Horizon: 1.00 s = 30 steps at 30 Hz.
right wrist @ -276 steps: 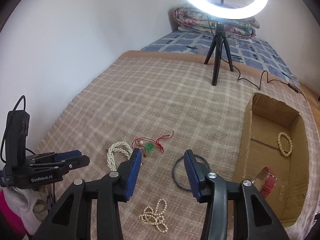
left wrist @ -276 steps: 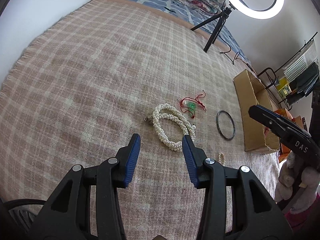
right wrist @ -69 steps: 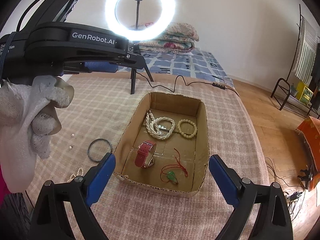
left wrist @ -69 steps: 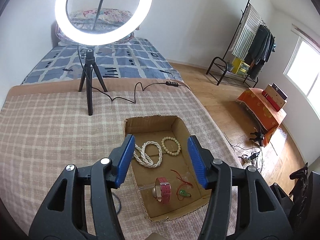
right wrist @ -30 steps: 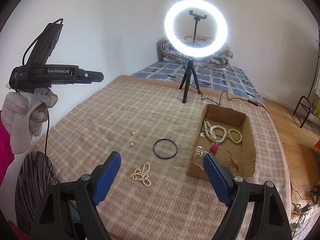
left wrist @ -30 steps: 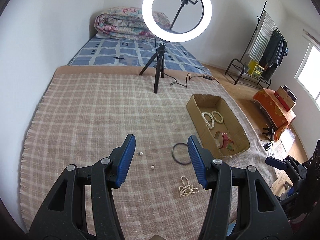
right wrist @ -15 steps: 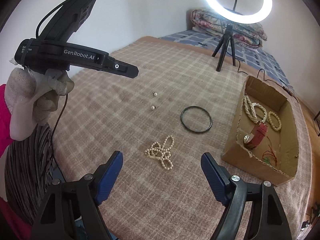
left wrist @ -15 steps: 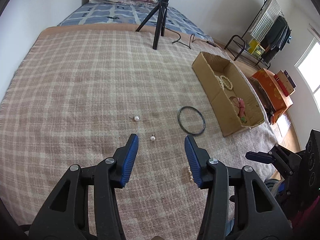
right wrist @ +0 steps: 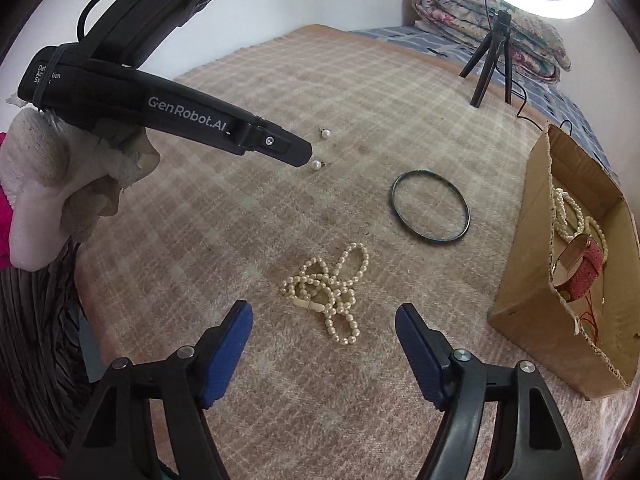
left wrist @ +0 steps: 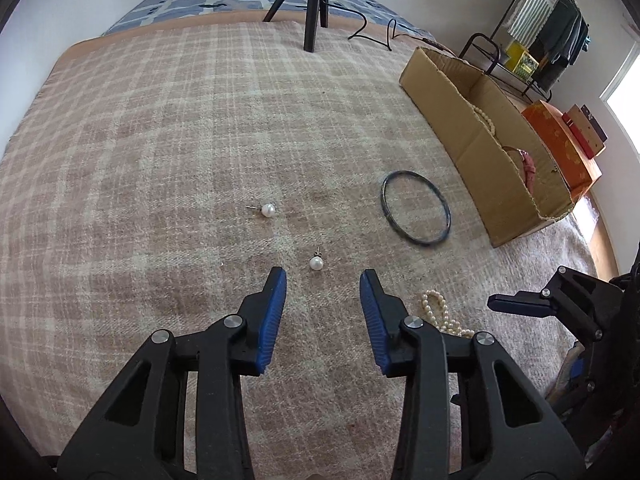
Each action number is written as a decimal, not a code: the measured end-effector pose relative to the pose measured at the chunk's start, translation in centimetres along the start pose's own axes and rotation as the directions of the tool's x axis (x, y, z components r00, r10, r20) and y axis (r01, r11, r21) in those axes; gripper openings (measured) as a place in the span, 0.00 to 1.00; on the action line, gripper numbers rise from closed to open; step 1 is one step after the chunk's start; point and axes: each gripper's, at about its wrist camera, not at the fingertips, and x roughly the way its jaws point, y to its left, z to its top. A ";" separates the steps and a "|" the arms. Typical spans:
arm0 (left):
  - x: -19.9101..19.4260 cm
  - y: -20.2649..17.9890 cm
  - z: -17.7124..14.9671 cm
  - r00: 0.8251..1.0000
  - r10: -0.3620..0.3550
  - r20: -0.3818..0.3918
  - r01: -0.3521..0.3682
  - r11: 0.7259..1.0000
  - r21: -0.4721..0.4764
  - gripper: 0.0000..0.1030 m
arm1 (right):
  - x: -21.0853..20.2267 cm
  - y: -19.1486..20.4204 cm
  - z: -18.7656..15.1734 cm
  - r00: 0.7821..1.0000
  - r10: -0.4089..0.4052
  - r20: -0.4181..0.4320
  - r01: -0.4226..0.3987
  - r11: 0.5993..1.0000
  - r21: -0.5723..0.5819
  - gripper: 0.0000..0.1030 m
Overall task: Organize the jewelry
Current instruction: 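Close the left tool on the pearl earring while the right tool grips the pearl strand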
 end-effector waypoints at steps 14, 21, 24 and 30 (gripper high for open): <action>1.9 -0.4 0.4 1.000 0.026 -0.004 -0.025 0.998 0.056 0.31 | 1.6 -0.5 -0.3 1.000 0.010 -0.008 -0.010 1.000 -0.013 0.66; 2.5 -0.3 0.4 1.000 0.022 -0.013 -0.021 0.998 0.062 0.25 | 2.4 -1.0 0.2 1.000 0.015 -0.004 -0.015 1.000 -0.017 0.64; 2.7 -0.1 0.4 1.000 0.019 -0.016 -0.018 0.998 0.058 0.20 | 2.5 -0.9 0.4 1.000 0.019 -0.001 -0.019 1.000 -0.021 0.60; 2.7 0.2 0.4 1.000 0.014 -0.017 -0.013 0.999 0.047 0.15 | 2.5 -0.6 0.5 0.999 0.045 0.002 -0.045 0.999 -0.024 0.37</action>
